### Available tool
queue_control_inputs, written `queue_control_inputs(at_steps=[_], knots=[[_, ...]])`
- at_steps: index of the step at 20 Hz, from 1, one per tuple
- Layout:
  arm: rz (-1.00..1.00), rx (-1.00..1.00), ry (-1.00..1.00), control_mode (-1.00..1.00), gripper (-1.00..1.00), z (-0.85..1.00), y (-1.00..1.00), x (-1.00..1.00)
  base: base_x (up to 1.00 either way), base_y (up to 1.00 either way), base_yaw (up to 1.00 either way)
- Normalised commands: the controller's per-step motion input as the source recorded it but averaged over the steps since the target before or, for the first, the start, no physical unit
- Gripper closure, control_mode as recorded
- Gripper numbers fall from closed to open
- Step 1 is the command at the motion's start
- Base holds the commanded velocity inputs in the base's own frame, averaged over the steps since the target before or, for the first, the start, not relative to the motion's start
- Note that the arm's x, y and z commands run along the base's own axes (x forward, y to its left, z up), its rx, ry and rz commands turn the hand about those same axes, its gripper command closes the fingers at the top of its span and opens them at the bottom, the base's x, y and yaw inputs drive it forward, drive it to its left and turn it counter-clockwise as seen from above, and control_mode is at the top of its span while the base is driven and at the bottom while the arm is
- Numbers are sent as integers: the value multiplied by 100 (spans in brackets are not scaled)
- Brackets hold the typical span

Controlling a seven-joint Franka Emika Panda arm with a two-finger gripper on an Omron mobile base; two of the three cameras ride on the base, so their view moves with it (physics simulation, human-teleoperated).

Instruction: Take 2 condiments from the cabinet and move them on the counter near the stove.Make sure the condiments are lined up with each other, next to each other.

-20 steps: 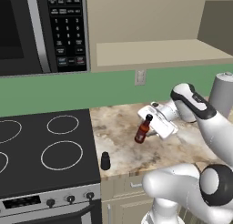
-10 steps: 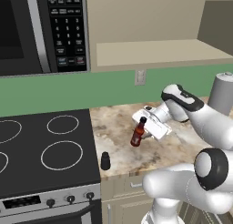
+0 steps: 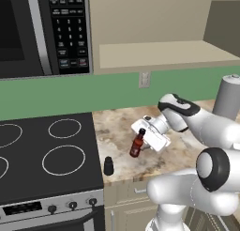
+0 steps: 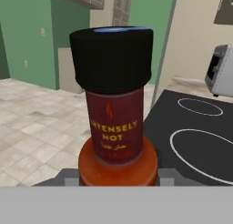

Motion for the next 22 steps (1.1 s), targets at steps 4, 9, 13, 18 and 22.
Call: queue_control_inputs(at_steps=[4,9,13,18,22], knots=[[0,0,0,-100,100,-5,12,0,0,0,0],[0,0,0,-100,100,0,10,-1,0,0,0],[0,-1,0,-100,100,-7,6,0,0,0,0],[0,-7,0,-100,100,-21,6,0,0,0,0],[0,-9,0,-100,100,-21,1,0,0,0,0]])
